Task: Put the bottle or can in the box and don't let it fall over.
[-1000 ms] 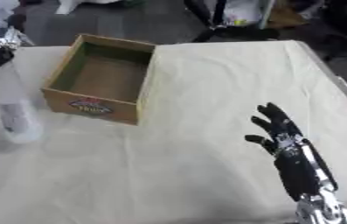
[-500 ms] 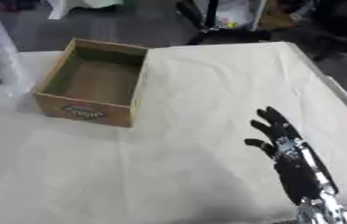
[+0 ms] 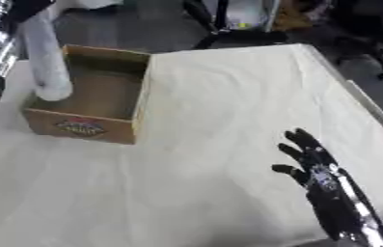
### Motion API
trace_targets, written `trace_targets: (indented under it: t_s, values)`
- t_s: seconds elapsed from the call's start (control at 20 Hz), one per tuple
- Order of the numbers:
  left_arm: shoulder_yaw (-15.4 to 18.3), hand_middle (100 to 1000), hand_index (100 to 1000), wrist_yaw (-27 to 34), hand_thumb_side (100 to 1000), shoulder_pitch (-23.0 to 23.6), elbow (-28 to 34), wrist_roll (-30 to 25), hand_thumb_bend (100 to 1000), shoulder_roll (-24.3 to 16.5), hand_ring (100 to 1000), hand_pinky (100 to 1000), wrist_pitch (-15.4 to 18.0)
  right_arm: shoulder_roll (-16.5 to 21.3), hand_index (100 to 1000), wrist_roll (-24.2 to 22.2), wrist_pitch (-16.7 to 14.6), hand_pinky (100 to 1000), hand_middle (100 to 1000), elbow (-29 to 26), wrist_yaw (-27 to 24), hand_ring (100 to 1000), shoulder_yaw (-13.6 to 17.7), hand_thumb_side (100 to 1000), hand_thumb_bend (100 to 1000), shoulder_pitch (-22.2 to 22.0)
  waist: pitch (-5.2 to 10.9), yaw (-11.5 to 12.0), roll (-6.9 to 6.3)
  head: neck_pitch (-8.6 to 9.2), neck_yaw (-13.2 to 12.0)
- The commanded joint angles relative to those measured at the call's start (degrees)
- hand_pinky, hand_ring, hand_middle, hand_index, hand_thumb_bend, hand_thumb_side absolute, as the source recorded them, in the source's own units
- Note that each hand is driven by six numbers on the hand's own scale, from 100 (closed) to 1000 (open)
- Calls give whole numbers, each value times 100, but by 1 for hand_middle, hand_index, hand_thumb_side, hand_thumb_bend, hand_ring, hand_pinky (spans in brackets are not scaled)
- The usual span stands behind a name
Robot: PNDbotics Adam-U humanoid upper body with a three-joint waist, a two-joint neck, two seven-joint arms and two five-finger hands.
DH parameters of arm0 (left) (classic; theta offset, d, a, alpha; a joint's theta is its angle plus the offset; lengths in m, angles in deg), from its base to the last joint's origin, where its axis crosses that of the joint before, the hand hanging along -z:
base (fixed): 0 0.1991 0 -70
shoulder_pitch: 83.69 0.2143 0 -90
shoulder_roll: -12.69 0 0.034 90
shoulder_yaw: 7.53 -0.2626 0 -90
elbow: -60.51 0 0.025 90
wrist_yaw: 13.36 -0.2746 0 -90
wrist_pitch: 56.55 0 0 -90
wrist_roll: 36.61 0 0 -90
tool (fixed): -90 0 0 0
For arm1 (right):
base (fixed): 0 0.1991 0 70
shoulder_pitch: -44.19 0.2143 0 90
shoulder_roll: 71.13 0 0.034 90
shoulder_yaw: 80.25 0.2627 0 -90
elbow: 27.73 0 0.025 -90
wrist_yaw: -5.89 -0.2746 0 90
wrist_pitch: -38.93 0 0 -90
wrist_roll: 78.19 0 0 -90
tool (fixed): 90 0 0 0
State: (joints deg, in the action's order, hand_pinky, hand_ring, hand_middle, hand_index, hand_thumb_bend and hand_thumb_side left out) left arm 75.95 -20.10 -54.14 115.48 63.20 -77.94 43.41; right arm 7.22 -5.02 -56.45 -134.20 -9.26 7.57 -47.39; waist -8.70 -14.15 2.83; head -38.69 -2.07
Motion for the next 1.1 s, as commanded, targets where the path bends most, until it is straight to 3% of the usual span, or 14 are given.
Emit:
trace_targets:
  t_s: [0.05,0.1,0.15,0.2,0.25,0.4,0.65,0.8,0.9,1.1]
  values:
    - [87,494,519,-59,240,-83,-206,221,100,74,820,246,245,108,1000,-46,-18,757,970,-65,-69,955,-3,690,100,46,58,-42,10,115,-37]
    - [60,570,582,-62,184,-30,-253,242,100,103,879,315,294,110,1000,-45,-20,757,970,-63,-69,956,1,691,100,43,50,-47,12,124,-27]
    - [30,603,608,-76,206,25,-276,235,100,121,904,337,334,111,1000,-44,-22,757,970,-63,-67,955,4,691,100,44,44,-46,11,131,-23]
    - [-1,653,645,-102,292,85,-277,207,136,124,934,359,363,110,1000,-44,-24,757,970,-65,-67,955,5,690,100,49,37,-38,7,133,-22]
    - [-22,709,685,-128,384,135,-262,175,283,120,969,388,379,109,1000,-45,-24,757,970,-67,-67,955,7,690,100,55,32,-30,4,133,-20]
    - [-123,834,787,-226,585,377,-44,32,528,0,1000,492,325,106,1000,-34,-26,758,970,-69,-52,955,29,691,100,55,40,33,-21,132,49]
    - [-315,950,854,-511,686,940,794,-522,561,-341,1000,579,-215,116,1000,19,-36,758,970,-65,-12,955,89,689,100,18,99,215,-52,108,193]
    - [-389,950,854,-561,697,1417,1495,-815,539,-645,1000,577,-475,127,1000,36,-41,758,970,-64,5,955,109,689,100,14,133,331,-76,107,278]
    - [-335,934,840,-418,682,1847,2081,-837,481,-854,1000,555,-660,139,1000,49,-44,758,970,-60,15,955,127,689,100,-13,149,417,-89,98,326]
    - [-65,926,834,179,678,2808,3295,-544,449,-1096,1000,541,-996,145,1000,77,-48,758,969,-67,26,955,155,689,100,-32,152,607,-109,79,370]
